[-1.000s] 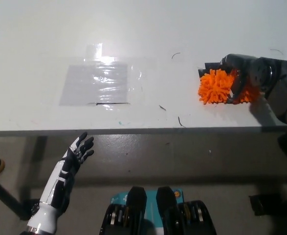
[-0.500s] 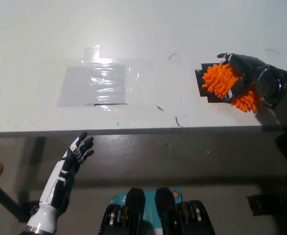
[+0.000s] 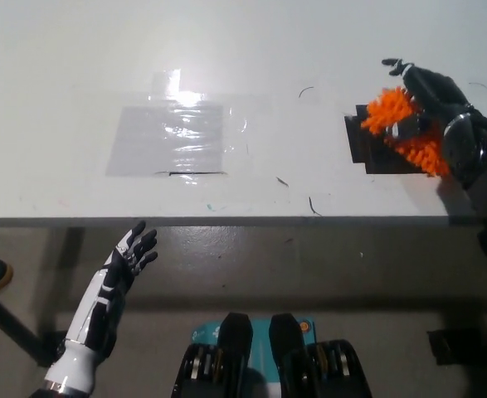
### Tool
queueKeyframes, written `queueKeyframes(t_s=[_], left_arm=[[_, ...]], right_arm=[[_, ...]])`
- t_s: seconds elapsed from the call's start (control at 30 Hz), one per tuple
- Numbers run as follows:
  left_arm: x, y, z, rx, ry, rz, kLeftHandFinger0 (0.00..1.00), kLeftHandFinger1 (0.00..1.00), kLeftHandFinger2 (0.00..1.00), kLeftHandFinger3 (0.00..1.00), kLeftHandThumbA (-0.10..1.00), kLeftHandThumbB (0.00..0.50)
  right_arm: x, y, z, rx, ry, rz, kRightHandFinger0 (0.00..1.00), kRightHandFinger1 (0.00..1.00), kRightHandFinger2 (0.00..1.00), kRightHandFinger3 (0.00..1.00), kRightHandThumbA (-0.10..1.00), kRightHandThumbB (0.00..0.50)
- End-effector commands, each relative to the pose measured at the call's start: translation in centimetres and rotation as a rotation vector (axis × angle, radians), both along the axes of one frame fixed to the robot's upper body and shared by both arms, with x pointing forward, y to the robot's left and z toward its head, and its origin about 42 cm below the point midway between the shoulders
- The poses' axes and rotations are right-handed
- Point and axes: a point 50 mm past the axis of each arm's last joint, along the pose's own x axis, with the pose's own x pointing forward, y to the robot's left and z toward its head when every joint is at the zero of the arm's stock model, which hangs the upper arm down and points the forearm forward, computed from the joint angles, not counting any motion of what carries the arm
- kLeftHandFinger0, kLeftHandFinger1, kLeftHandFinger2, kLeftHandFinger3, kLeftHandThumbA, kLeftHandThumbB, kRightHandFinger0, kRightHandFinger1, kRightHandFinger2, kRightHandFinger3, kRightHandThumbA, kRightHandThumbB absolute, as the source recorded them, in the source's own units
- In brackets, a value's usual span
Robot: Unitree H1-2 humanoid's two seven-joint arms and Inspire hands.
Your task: The robot uses it right hand to pick up an extended orange duster kept in the middle of the desk and presses its handle against the desk to collapse it
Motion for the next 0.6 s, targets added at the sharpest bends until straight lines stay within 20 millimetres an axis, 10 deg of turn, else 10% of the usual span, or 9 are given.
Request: queueKeyframes(t_s=[0.0,0.57], left_arm=[[0.5,0.2,1.46,-0.026,-0.061,-0.029,1.0,1.0,1.0,1.0,1.0,0.127],[0.93,0.42,1.86,-0.024,-0.073,-0.032,1.0,1.0,1.0,1.0,1.0,0.107]], right_arm=[[1.34,-0.7,8.06,0.103,-0.345,-0.023,0.0,0.44,0.81,0.88,-0.1,0.156],[1.48,-1.35,7.48,0.122,-0.266,-0.059,0.0,0.39,0.8,0.79,-0.1,0.187]])
